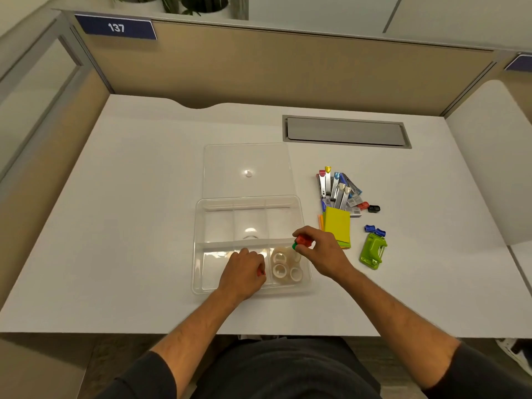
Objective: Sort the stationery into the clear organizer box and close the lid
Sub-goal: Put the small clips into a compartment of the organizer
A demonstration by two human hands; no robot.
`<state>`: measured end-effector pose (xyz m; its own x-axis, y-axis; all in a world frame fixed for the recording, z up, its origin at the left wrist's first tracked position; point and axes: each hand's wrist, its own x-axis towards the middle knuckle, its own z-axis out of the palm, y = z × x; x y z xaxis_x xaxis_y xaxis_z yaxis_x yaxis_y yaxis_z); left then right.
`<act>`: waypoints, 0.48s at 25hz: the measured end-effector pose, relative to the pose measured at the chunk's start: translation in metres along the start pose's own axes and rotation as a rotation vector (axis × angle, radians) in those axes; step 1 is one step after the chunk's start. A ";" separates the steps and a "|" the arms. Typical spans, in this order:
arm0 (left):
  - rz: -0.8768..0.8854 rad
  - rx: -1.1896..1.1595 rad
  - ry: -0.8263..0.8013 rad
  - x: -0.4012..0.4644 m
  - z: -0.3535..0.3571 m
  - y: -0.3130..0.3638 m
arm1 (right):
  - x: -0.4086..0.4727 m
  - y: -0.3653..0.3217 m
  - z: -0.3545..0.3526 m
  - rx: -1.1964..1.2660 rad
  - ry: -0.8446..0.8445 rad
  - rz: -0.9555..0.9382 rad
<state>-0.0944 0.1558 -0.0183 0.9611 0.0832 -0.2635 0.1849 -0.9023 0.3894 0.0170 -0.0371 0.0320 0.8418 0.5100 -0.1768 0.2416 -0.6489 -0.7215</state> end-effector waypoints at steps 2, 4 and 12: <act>-0.009 0.021 -0.021 0.001 0.000 0.002 | 0.000 -0.001 0.002 0.005 -0.002 0.003; -0.045 0.016 -0.052 0.004 0.000 0.006 | 0.000 0.000 0.004 0.008 -0.011 0.011; -0.108 -0.045 -0.085 0.006 -0.004 0.002 | 0.004 -0.001 0.010 0.086 -0.026 0.041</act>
<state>-0.0874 0.1559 -0.0158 0.9145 0.1411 -0.3792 0.2973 -0.8700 0.3933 0.0150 -0.0287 0.0254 0.8372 0.4991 -0.2237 0.1638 -0.6190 -0.7681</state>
